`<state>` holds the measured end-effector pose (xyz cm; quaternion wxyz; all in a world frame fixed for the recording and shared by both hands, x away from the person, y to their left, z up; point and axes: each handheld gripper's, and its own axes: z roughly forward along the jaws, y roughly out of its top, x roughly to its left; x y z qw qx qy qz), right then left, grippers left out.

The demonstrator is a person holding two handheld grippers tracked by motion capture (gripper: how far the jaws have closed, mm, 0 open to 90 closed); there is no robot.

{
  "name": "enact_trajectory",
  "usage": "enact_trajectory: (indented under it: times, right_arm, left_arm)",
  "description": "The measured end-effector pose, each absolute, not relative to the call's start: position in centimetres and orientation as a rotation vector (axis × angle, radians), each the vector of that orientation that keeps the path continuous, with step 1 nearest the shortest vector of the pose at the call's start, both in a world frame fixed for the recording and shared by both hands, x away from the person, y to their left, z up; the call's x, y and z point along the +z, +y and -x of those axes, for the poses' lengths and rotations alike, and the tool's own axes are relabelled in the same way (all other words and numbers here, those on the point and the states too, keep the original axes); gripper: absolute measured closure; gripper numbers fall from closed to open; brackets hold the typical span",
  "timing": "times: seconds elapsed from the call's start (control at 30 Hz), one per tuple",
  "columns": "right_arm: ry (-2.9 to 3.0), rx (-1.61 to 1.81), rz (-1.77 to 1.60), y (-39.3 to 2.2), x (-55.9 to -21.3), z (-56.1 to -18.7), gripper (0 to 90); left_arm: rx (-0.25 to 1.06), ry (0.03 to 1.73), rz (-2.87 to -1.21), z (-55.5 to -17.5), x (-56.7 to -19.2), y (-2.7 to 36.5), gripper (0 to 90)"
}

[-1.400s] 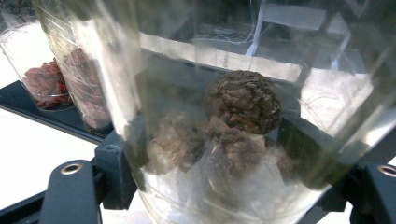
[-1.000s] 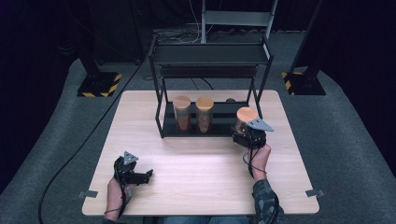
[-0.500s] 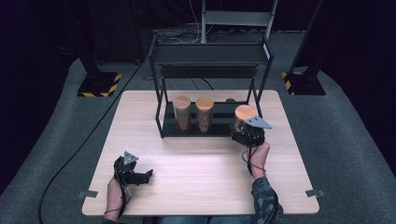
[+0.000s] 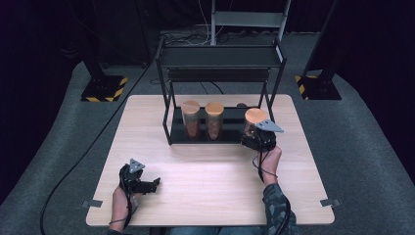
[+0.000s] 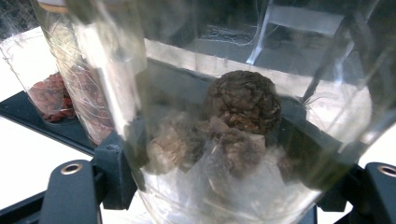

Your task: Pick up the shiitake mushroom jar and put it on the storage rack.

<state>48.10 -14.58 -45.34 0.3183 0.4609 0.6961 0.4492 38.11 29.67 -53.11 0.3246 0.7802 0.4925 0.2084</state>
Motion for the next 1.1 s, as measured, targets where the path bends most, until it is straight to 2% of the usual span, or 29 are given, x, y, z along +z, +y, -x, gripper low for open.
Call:
enact_trajectory:
  times: [1.1]
  right_arm:
    - [1.844,1.171,-1.218,-13.9,-44.8,-49.9,24.6]
  left_arm:
    - [0.546,1.291,-2.047,-38.1,-53.1,29.7,0.1]
